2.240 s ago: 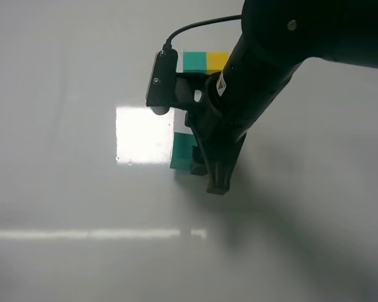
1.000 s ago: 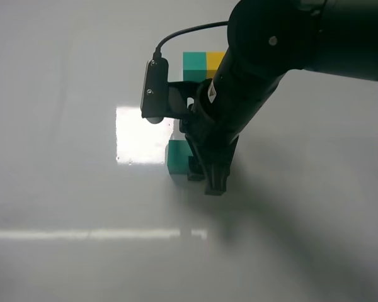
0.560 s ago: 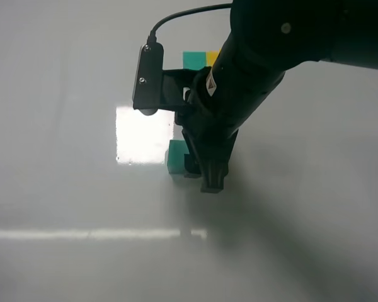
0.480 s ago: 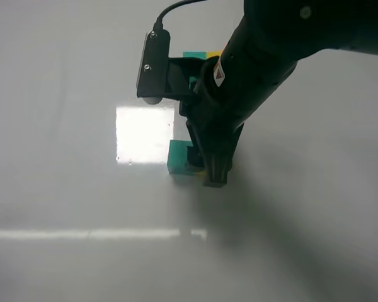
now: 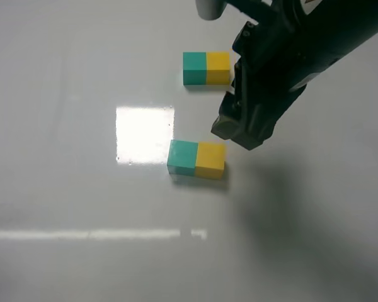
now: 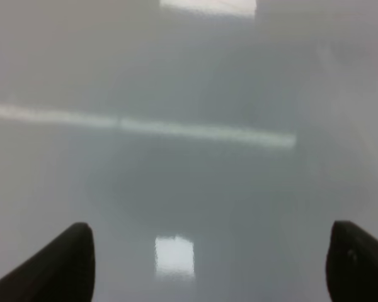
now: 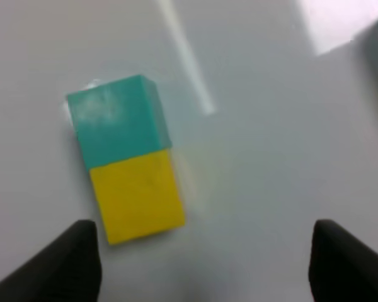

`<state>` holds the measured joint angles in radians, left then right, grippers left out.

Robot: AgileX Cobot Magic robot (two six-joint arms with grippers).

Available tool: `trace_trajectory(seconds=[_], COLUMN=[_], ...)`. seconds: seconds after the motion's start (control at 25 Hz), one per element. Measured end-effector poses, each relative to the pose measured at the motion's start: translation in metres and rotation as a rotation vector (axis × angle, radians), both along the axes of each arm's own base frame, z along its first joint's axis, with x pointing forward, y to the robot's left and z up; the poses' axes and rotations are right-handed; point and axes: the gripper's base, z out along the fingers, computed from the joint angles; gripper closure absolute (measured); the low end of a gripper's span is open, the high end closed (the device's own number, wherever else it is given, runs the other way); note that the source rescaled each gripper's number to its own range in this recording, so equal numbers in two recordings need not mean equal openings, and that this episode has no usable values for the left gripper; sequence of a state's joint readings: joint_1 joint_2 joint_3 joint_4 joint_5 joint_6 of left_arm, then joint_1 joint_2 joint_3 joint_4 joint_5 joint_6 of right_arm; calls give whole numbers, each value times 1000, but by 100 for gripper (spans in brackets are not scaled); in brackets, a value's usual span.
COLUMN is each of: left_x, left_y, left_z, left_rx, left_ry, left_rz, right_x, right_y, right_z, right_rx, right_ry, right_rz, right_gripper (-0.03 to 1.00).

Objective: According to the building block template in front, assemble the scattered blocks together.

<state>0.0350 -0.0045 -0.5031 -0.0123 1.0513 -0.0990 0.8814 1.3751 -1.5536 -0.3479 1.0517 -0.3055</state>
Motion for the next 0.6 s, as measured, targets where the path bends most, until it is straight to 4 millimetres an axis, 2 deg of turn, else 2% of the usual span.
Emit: trace_trajectory(seconds=[0.2,0.36,0.48,0.6], left_x=[0,0,0,0], left_y=[0,0,0,0], left_z=[0,0,0,0], left_rx=[0,0,0,0], left_ry=[0,0,0,0], left_rz=[0,0,0,0], right_x=[7,4,-6,-27], right_y=[-52,-108,-151,-187], right_z=[20,30,26,8], right_rx=[186,304,346,362], right_ry=[36,54,54,57], right_rz=[-300,-590,-794,-970], right_gripper=[36,36,36,36])
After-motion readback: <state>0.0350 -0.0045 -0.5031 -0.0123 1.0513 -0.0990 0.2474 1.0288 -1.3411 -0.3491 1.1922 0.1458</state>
